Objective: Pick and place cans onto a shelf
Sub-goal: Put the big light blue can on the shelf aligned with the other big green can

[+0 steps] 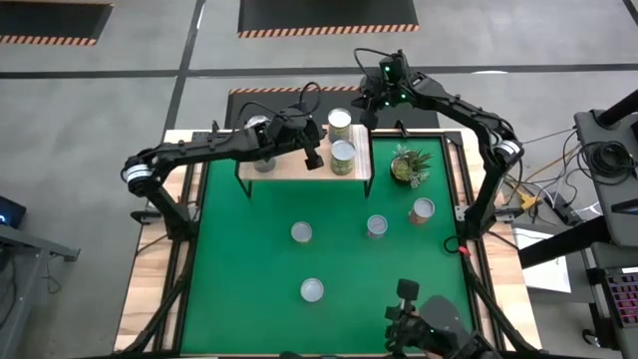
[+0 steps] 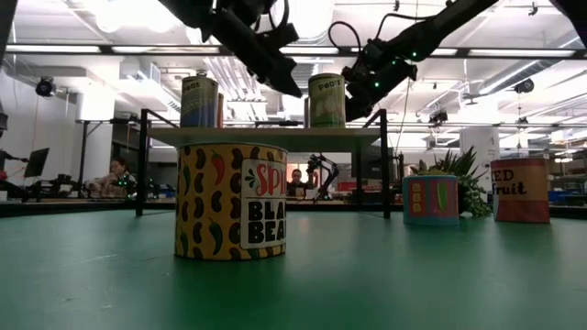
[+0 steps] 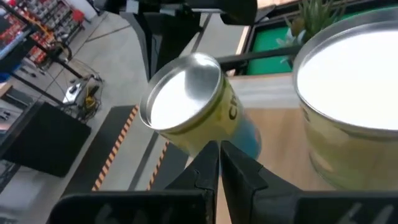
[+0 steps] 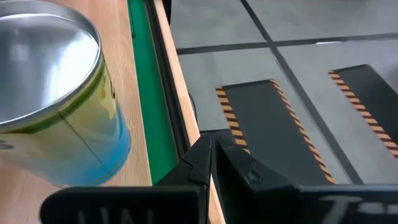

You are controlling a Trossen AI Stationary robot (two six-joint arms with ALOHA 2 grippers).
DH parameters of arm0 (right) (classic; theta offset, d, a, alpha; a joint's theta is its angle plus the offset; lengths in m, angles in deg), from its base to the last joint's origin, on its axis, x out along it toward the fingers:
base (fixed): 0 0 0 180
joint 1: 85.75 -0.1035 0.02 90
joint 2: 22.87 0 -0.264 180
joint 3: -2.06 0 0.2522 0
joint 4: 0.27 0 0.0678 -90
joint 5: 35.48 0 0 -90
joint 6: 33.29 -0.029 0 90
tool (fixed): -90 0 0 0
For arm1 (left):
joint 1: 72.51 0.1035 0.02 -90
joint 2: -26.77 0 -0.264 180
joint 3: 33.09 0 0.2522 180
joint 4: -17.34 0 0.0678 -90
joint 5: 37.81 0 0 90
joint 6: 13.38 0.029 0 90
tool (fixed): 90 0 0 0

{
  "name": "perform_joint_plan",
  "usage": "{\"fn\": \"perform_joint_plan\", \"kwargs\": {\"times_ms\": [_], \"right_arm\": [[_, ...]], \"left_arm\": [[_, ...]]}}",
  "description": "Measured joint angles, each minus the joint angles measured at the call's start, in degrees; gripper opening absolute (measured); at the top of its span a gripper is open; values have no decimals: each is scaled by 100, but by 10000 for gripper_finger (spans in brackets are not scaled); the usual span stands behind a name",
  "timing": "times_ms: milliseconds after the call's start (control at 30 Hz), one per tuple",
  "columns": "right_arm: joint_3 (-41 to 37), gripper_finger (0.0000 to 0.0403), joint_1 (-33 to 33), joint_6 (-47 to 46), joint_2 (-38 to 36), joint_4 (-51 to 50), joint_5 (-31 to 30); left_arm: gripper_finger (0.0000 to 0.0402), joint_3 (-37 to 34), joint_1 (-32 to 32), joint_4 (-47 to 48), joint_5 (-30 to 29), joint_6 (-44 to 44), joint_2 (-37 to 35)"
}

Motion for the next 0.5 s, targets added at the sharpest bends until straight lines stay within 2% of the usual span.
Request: {"fn": "perform_joint_plan", "kwargs": {"times_ms": [100,300,500], "right_arm": [[2,13,-12,0,3,0,43],[2,13,-15,-52,-9,-60,687],[24,13,-83,71,-18,-396,756]], "left_arm": [[0,-1,62,-219,2,16,66],[0,-1,154,-301,-1,13,119],[0,-2,182,-382,-1,7,119]]}}
